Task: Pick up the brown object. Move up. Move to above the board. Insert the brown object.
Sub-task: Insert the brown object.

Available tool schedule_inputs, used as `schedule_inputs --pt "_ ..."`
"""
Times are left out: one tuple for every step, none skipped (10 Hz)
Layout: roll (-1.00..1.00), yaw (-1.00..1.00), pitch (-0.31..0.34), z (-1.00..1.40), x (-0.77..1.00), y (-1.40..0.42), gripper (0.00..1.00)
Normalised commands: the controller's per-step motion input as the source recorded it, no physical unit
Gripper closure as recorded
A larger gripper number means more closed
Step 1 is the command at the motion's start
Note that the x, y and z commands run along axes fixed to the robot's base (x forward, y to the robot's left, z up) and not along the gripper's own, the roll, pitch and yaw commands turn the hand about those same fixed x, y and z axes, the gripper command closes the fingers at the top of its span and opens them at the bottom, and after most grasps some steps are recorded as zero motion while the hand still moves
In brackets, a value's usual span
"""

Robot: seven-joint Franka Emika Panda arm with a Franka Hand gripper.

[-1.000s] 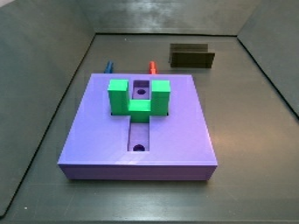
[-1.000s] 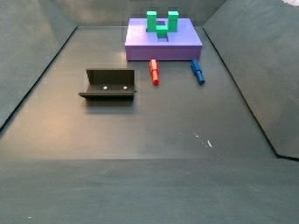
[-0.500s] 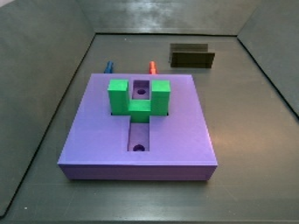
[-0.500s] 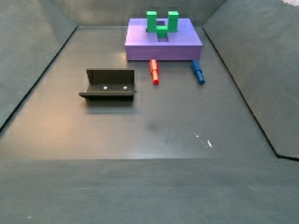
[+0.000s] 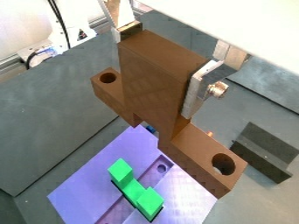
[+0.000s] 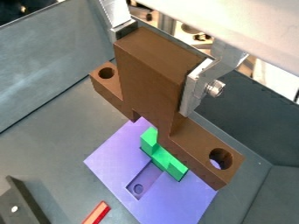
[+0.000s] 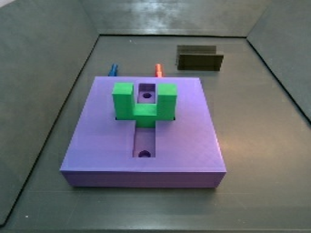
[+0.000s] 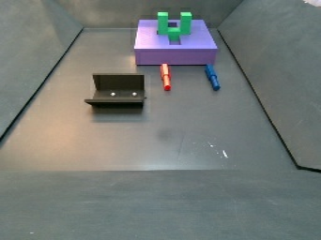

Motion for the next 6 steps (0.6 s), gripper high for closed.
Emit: schedule_inputs --pt "0.01 -1.0 -0.034 -0.42 0.0 -0.05 1.0" --pt "0.03 -1.0 -0.036 -0.45 0.0 0.0 1.0" --pt "0.07 -1.0 -0.03 -0.55 0.0 0.0 1.0" --pt "0.08 -1.0 -0.021 -0.56 0.0 0.0 1.0" --pt "0.07 -1.0 -0.01 -0.54 0.0 0.0 1.0" --pt "0.07 -1.0 -0.01 -0.55 0.0 0.0 1.0"
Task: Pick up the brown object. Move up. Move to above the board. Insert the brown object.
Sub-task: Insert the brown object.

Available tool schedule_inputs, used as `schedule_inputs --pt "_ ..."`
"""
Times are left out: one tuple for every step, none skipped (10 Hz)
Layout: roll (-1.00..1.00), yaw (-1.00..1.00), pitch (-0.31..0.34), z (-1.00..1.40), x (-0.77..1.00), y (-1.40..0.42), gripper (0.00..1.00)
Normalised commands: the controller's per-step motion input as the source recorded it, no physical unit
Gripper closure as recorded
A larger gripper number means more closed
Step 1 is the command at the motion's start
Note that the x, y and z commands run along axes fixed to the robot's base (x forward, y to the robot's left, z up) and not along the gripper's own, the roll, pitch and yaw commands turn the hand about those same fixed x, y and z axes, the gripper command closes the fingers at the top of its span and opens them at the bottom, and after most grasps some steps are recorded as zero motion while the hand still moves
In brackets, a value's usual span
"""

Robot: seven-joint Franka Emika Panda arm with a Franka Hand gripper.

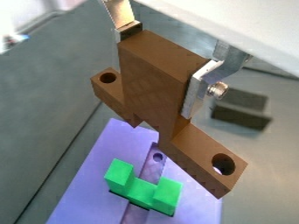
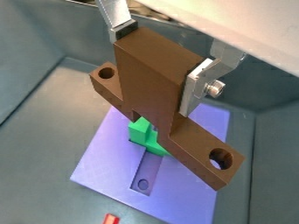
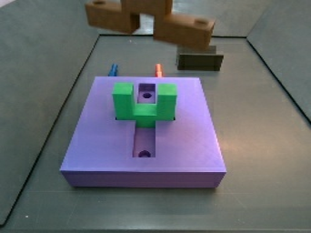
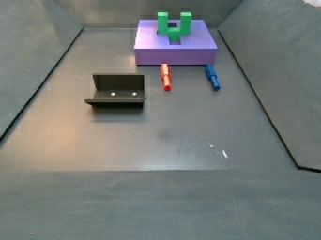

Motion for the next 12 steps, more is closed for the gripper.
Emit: schedule_inputs --pt "0.07 -1.0 -0.01 -0.55 0.0 0.0 1.0" --pt "0.0 -1.0 0.0 -0.5 0.0 0.0 1.0" --pt "0.0 -1.0 -0.056 -0.43 0.0 0.0 1.0" --pt "-0.06 -1.0 -0.141 -0.31 0.0 0.0 1.0" --pt "-0.09 -1.0 -0.17 -0.27 0.0 -0.01 1.0" --pt "-0.11 -1.0 -0.189 -0.23 0.0 -0.02 1.0" --pt "-0.13 -1.0 -0.203 -0.2 0.0 -0.03 1.0" --pt "-0.14 -1.0 -0.211 -0.17 0.0 -0.03 1.0" --pt "-0.14 -1.0 -0.211 -0.17 0.0 -0.03 1.0" --pt "-0.14 -1.0 -0.207 -0.17 0.0 -0.04 1.0" --pt "-0.16 -0.99 -0.189 -0.09 0.0 -0.03 1.0" --pt "-0.17 -0.99 -0.111 0.0 0.0 0.0 1.0"
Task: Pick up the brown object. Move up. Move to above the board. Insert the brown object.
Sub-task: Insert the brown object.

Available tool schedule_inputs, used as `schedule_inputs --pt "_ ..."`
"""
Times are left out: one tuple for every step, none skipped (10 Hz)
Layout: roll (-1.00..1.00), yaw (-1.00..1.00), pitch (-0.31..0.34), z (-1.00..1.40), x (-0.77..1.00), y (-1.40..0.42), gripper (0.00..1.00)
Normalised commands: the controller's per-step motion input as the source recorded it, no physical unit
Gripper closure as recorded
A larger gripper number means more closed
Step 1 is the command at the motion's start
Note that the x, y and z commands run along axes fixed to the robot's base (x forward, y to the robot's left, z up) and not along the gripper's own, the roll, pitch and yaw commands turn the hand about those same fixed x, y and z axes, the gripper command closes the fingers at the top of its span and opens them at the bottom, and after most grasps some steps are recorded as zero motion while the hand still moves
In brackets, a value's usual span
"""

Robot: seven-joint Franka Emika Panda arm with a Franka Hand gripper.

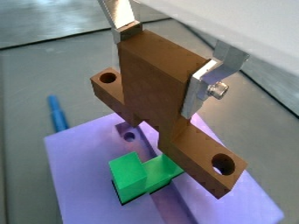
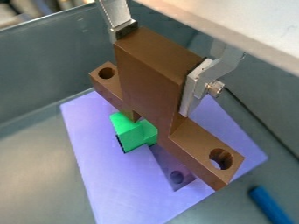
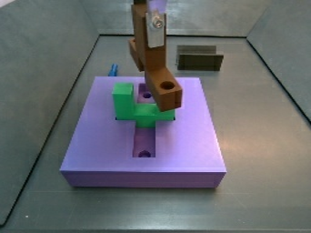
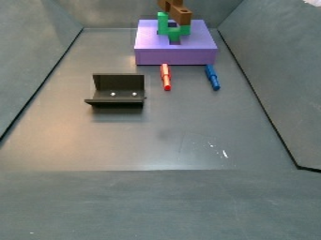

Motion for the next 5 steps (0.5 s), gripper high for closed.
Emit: schedule_inputs --pt "-0.14 -1.0 -0.08 0.03 0.01 0.0 1.0" --pt "-0.11 -1.0 -0.054 0.14 0.02 0.0 1.0" --pt "-0.08 -0.95 -0.036 0.28 0.08 0.0 1.0" --pt "0.19 -0.43 -0.144 0.17 0.02 -0.61 1.0" --pt "0.38 0.0 -0.08 -0.13 -0.03 -0.66 1.0"
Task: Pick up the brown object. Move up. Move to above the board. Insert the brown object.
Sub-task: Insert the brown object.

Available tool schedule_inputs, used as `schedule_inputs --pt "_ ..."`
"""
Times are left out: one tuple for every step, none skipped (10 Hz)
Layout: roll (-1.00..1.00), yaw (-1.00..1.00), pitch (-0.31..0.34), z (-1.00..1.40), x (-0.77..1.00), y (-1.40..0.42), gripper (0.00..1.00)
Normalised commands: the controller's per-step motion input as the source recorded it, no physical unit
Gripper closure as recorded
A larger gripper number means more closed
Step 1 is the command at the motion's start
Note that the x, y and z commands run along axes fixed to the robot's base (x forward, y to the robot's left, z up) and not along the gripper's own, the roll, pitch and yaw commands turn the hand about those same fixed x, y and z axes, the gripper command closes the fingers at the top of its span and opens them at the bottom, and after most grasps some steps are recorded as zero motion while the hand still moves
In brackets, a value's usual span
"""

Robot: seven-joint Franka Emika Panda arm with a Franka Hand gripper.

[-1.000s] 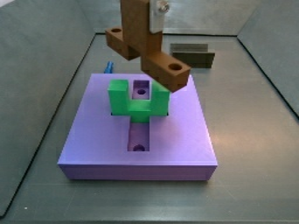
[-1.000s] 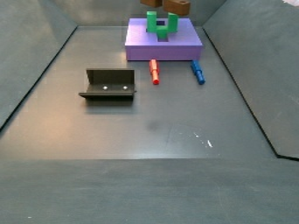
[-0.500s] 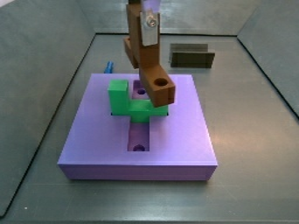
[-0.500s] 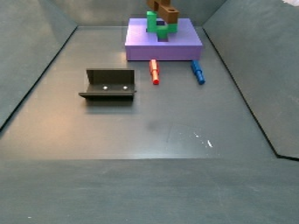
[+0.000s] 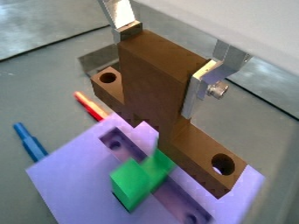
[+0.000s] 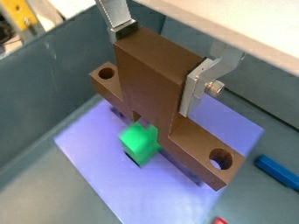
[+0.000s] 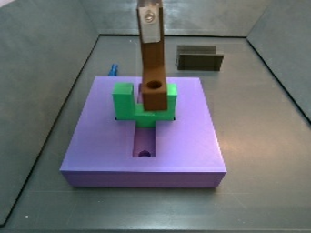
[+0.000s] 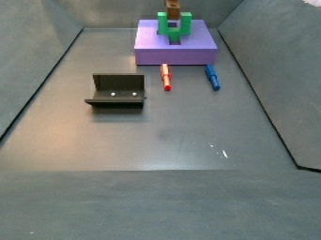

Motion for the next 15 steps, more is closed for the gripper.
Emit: schedule_inputs --pt "0.31 0.0 -0.004 -0.25 0.0 -0.53 1.0" --pt "0.14 0.0 -0.011 -0.19 -0.04 -0.12 1.0" --pt "0.1 0.0 0.0 -0.13 0.0 0.0 1.0" --pt "0.11 0.0 0.007 -0.11 0.0 0.01 1.0" --pt "0.06 0.0 0.027 -0.11 0.01 0.11 1.0" --pt "0.0 0.0 0.011 -0.11 0.0 0.13 1.0" --pt "-0.03 0.0 0.0 -0.15 -0.08 0.13 1.0" --pt "-0.03 0.0 0.0 -0.2 0.0 0.11 1.0" --pt "-0.05 0.0 0.0 -0.28 0.0 0.01 1.0" --pt "-0.04 0.0 -0.003 -0.35 0.0 0.0 1.0" --pt "-0.04 0.0 0.0 -0.37 0.01 -0.01 1.0" --pt "0.0 0.0 0.0 -0.34 -0.02 -0.07 1.0" --pt "0.02 0.0 0.0 -0.3 0.03 0.0 1.0" --pt "0.05 0.0 0.0 -0.27 0.07 0.0 1.0" --pt "0.07 0.0 0.003 -0.24 0.07 0.0 1.0"
